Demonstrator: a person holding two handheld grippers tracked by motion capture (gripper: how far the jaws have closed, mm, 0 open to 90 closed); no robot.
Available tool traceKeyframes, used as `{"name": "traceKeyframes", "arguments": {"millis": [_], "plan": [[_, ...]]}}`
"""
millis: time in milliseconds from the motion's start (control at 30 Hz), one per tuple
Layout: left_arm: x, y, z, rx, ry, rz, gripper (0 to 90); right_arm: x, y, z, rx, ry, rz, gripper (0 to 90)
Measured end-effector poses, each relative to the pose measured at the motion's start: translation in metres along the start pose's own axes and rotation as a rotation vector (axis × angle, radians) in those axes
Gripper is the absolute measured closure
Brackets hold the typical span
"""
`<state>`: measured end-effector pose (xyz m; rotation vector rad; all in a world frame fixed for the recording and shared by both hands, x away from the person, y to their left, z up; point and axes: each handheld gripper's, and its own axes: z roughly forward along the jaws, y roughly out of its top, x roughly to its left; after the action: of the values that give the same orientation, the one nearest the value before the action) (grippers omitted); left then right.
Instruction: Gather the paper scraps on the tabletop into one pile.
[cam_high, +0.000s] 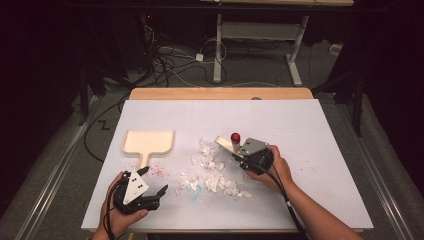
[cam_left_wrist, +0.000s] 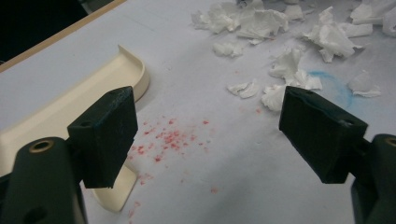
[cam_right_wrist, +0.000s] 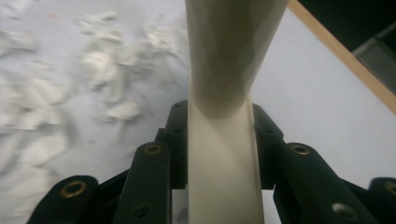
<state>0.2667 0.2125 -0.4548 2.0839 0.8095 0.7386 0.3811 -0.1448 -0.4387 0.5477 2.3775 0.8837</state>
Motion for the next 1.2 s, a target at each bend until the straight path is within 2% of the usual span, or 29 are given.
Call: {"name": "traceKeyframes", "arguments": {"millis": [67,133,233,367,433,667,700,867,900,1000,1033,1200], "plan": [[0.0,0.0,0.0,0.001,-0.002,0.001,18.7,0.009,0.002,-0.003,-0.007,0.018,-0.024,67.9],[0.0,0.0,0.001,0.005,-0.007,0.002,18.7,0.017,0.004,-0.006,-0.013,0.057,-0.036,67.8],[-0.001,0.0,0.002,0.01,-0.019,0.007,18.8,0.03,0.006,-0.013,-0.021,0.082,-0.063,67.9],[-0.002,0.0,0.002,0.011,-0.024,0.01,18.8,0.039,0.009,-0.023,-0.04,0.115,-0.073,68.0],[-0.002,0.001,0.002,0.01,-0.024,0.009,18.8,0.039,0.011,-0.028,-0.049,0.103,-0.075,68.1],[-0.001,0.001,0.002,0.006,-0.025,0.003,18.8,0.023,0.015,-0.039,-0.088,0.082,-0.042,68.1],[-0.001,0.001,0.002,0.007,-0.021,0.005,18.8,0.015,0.017,-0.042,-0.11,0.083,-0.028,68.1],[0.001,0.001,0.001,-0.006,-0.018,-0.007,18.7,-0.004,0.026,-0.037,-0.133,0.034,-0.009,68.1],[0.001,0.001,0.001,-0.006,-0.018,-0.007,18.7,-0.008,0.029,-0.033,-0.136,0.026,0.001,68.1],[0.001,0.001,0.001,-0.01,-0.02,-0.008,18.7,-0.016,0.038,-0.017,-0.122,-0.005,-0.008,68.1],[0.001,0.0,0.001,-0.01,-0.021,-0.01,18.7,-0.019,0.041,-0.011,-0.113,0.002,-0.012,68.1],[0.001,0.0,0.002,-0.006,-0.029,0.0,18.7,-0.024,0.052,0.023,-0.053,-0.074,-0.067,68.1]]}}
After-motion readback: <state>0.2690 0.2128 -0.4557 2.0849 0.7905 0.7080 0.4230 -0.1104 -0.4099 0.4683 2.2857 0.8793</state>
